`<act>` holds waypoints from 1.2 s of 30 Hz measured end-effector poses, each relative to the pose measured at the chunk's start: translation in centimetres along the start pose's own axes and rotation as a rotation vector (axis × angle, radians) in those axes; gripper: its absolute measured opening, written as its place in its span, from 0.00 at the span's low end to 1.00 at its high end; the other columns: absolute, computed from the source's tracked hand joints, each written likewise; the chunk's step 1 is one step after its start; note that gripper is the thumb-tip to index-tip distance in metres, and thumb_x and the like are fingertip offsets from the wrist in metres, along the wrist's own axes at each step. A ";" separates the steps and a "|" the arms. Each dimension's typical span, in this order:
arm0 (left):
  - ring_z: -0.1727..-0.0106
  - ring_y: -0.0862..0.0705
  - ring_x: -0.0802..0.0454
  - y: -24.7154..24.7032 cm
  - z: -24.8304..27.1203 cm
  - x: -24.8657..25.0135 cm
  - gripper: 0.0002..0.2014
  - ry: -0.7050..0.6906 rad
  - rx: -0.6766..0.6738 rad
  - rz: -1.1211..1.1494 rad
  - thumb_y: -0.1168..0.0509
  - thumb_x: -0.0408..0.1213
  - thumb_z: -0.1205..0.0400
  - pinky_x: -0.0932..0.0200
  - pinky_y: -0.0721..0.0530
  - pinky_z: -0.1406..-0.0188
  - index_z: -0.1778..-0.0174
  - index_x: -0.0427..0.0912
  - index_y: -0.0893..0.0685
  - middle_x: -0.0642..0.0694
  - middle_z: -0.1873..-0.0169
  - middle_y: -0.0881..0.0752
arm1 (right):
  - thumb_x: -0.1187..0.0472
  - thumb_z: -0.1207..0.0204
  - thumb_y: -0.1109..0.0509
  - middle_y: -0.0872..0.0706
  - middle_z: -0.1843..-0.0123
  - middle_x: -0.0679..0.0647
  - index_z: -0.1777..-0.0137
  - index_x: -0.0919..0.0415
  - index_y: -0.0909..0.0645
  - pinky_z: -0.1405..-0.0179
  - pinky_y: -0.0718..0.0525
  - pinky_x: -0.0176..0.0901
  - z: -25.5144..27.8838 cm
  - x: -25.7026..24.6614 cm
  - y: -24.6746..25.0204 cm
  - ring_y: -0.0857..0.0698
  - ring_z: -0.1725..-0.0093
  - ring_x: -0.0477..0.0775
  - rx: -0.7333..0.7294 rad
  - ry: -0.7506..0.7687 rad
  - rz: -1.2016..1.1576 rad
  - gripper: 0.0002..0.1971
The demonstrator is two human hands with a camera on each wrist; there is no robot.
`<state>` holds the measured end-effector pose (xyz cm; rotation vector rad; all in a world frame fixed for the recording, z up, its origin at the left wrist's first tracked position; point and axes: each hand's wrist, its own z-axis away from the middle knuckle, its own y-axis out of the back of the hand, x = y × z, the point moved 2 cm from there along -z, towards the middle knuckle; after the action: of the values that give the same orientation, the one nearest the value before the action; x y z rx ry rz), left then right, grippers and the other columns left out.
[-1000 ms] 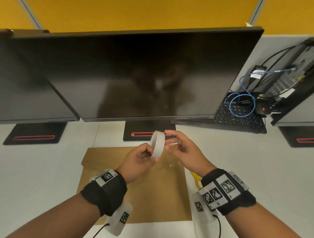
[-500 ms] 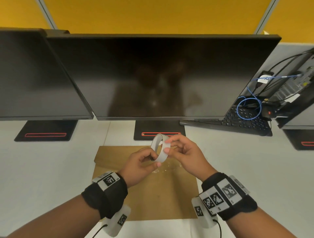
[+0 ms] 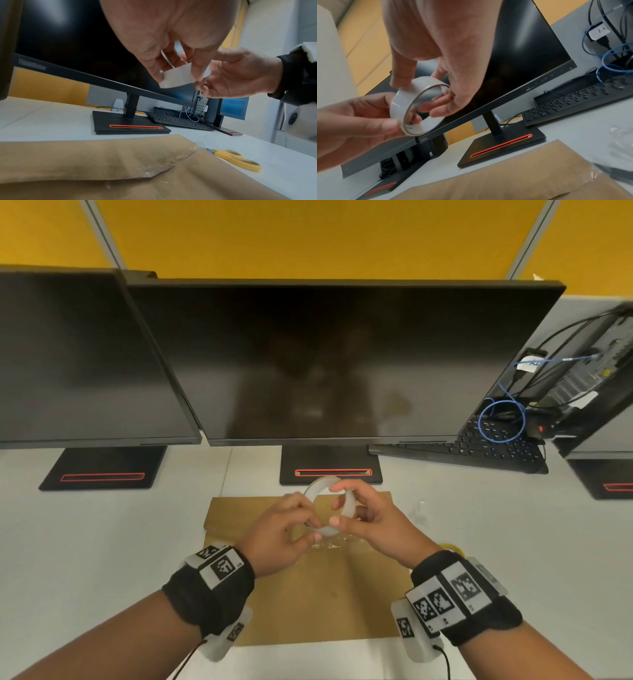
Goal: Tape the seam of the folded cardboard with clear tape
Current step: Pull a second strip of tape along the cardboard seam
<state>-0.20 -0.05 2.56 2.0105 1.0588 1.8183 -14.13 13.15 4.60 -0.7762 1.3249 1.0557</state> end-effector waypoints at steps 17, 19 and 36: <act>0.36 0.22 0.59 2.5 -0.8 0.9 0.27 0.357 0.198 0.402 0.25 0.35 0.27 0.66 0.23 0.36 0.37 0.57 0.29 0.57 0.36 0.25 | 0.53 0.16 0.41 0.24 0.48 0.54 0.49 0.46 0.19 0.49 0.24 0.35 0.3 -0.1 -1.5 0.23 0.54 0.44 -0.103 -0.172 0.094 0.08; 0.37 0.25 0.68 2.3 -0.7 1.1 0.30 0.295 0.216 0.281 0.23 0.36 0.30 0.71 0.26 0.36 0.36 0.58 0.29 0.61 0.37 0.27 | 0.53 0.19 0.35 0.27 0.44 0.53 0.48 0.50 0.15 0.47 0.27 0.31 0.0 -0.1 -1.5 0.24 0.47 0.44 -0.043 -0.176 0.120 0.08; 0.33 0.23 0.61 1.7 -1.0 0.6 0.39 0.404 0.026 0.420 0.25 0.57 0.35 0.57 0.25 0.30 0.28 0.62 0.34 0.61 0.32 0.25 | 0.57 0.26 0.44 0.16 0.60 0.53 0.64 0.54 0.18 0.37 0.26 0.55 -0.9 0.1 -2.2 0.19 0.51 0.56 -0.210 -0.041 -0.221 0.13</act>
<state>-0.56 -1.18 4.25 2.0466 0.7885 2.5172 -12.42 11.56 4.08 -1.0283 1.0763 1.0366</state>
